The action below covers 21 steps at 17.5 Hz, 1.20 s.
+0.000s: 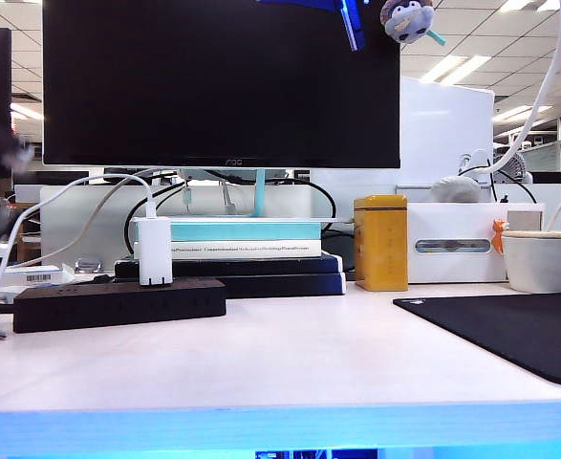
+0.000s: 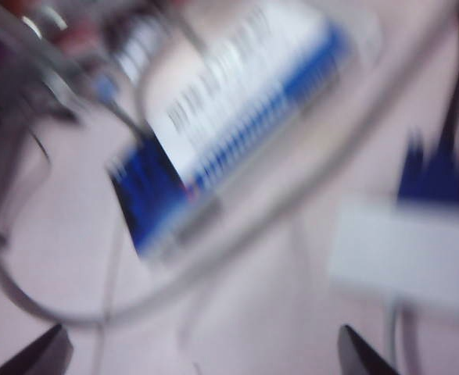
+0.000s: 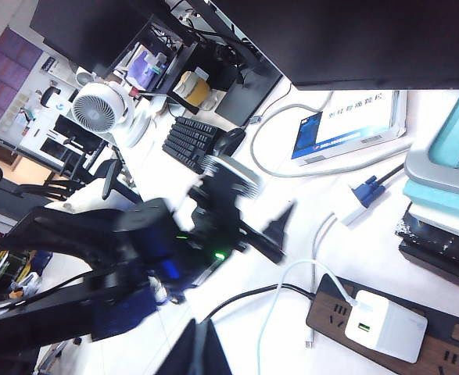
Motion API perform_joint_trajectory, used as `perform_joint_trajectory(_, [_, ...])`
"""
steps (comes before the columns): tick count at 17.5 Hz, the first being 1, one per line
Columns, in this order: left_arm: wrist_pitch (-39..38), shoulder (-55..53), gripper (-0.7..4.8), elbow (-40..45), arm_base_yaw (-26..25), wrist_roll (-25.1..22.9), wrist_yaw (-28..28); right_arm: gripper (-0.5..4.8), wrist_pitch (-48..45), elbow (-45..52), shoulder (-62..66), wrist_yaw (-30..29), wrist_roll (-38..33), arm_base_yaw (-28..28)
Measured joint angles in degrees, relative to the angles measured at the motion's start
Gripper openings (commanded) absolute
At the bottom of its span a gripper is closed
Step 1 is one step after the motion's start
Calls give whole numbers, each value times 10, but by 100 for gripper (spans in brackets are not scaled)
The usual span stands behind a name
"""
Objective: Plug the white charger into the left socket.
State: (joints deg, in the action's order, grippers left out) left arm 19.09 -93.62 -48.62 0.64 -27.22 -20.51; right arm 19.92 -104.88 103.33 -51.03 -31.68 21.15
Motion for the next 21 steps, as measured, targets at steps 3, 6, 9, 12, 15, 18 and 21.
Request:
perform_joint_trajectory(3, [33, 64, 460, -15, 19, 23, 183, -1, -21, 0, 0, 0, -11, 0])
perform_joint_trajectory(6, [46, 106, 237, -28, 23, 70, 347, -1, -27, 0, 0, -2, -15, 0])
perform_joint_trajectory(9, [69, 113, -6, -29, 24, 106, 569, -1, -29, 0, 0, -9, -15, 0])
perform_joint_trajectory(12, [50, 112, -6, -29, 25, 117, 709, -1, -29, 0, 0, -12, -15, 0])
perform_joint_trajectory(15, [-3, 109, -6, -29, 28, 106, 713, -1, -30, 0, 0, -13, -15, 0])
perform_joint_trajectory(18, [-33, 97, -6, -29, 55, 83, 714, -1, -30, 0, 0, -13, -15, 0])
perform_joint_trajectory(21, [-46, 58, -6, -29, 82, 71, 640, -1, -30, 0, 0, -13, -15, 0])
